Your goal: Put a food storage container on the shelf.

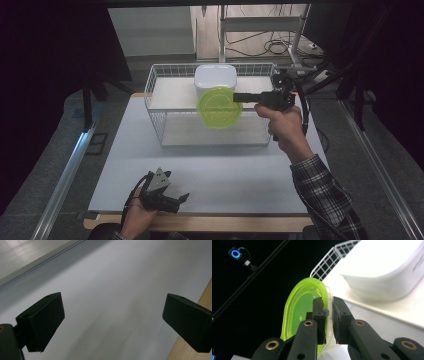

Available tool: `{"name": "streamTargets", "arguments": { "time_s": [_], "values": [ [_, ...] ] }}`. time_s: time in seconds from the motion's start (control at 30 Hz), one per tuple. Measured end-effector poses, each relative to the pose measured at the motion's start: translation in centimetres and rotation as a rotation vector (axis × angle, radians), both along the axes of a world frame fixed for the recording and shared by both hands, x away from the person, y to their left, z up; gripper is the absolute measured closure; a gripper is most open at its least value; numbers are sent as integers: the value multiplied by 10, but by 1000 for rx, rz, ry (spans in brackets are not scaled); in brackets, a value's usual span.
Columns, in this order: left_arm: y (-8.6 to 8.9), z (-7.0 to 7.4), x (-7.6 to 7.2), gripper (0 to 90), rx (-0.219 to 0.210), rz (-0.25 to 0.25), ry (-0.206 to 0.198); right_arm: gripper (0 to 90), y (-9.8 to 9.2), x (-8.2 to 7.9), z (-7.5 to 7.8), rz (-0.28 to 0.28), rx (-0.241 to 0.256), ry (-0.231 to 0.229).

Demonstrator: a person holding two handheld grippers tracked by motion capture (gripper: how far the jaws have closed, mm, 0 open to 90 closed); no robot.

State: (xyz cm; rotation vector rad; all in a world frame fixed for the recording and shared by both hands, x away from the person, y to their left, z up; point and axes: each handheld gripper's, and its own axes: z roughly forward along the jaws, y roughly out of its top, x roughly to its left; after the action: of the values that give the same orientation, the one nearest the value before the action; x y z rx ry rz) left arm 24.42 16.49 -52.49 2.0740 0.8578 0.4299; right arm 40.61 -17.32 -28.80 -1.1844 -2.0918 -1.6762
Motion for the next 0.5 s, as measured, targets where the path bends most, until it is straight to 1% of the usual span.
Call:
{"name": "streamTargets", "arguments": {
  "time_s": [0.2, 0.33, 0.47, 0.5],
  "values": [
    [0, 0, 0, 36, 0, -1, -1, 819, 5, 12, 15, -50, 3, -11],
    [0, 0, 0, 36, 3, -5, 2, 819, 8, 22, 23, -93, 26, -10],
    [0, 0, 0, 36, 6, -7, 3, 818, 13, 31, 29, -129, 29, -15],
    [0, 0, 0, 36, 6, -7, 3, 818, 16, 34, 31, -147, 31, -16]
  ]
}}
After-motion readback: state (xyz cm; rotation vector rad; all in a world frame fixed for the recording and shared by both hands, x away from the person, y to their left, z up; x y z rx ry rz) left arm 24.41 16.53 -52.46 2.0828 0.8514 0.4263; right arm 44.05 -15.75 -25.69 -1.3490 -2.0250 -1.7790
